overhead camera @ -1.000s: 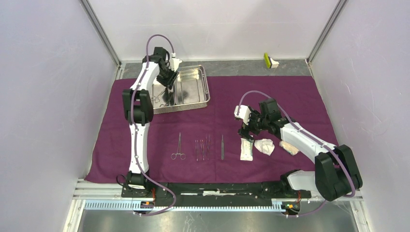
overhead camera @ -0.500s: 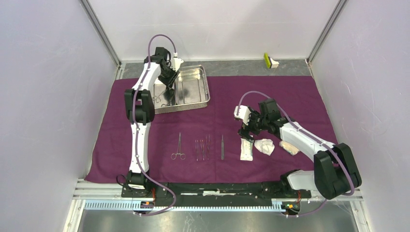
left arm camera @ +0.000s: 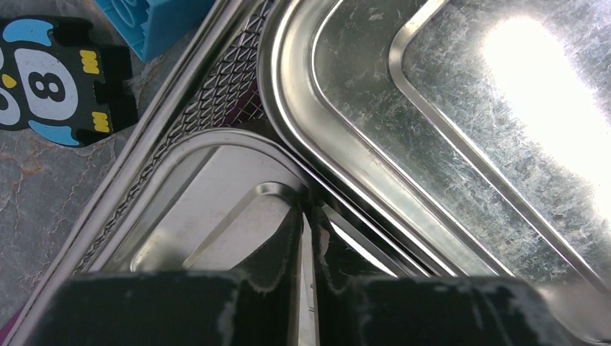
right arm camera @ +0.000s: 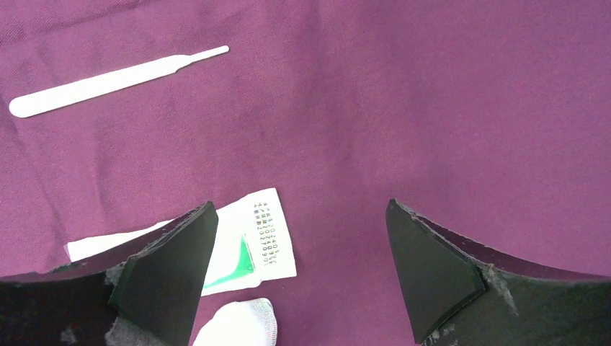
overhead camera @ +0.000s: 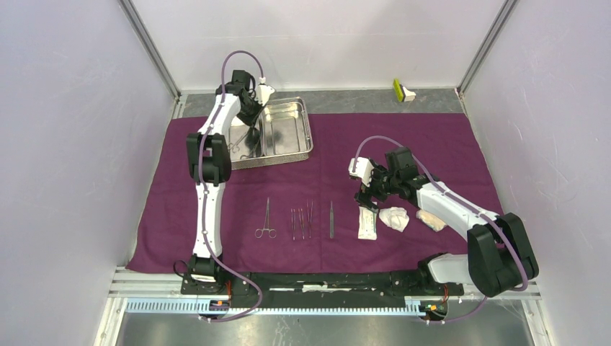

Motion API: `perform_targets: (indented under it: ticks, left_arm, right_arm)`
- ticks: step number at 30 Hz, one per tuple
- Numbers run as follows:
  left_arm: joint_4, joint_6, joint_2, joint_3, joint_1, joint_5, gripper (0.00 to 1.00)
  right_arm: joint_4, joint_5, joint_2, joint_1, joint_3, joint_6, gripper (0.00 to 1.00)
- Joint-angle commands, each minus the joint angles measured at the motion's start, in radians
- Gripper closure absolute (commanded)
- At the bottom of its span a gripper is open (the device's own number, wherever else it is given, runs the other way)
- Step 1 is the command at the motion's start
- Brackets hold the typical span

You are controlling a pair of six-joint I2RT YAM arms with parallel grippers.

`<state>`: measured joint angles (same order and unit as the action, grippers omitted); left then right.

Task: Open and lay out the surgical kit
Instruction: Pick up the medical item from the container.

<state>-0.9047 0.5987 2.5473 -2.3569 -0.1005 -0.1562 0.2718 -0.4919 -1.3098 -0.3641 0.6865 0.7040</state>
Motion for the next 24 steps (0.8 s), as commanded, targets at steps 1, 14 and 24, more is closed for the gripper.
perform_targets:
  ticks: [1,14,24]
  left_arm:
    - [0.009,0.025,0.001,-0.019,-0.003,0.005,0.89]
    - [0.010,0.013,-0.113,0.015,-0.002,0.016,0.98]
    - [0.069,-0.012,-0.296,0.118,-0.003,0.005,0.98]
  right_arm:
    - [0.003,-0.004,-0.003,0.005,0.031,0.010,0.06]
    - [0.004,-0.011,0.014,0.004,0.030,0.009,0.06]
    - [-0.002,-0.019,0.025,0.005,0.035,-0.003,0.06]
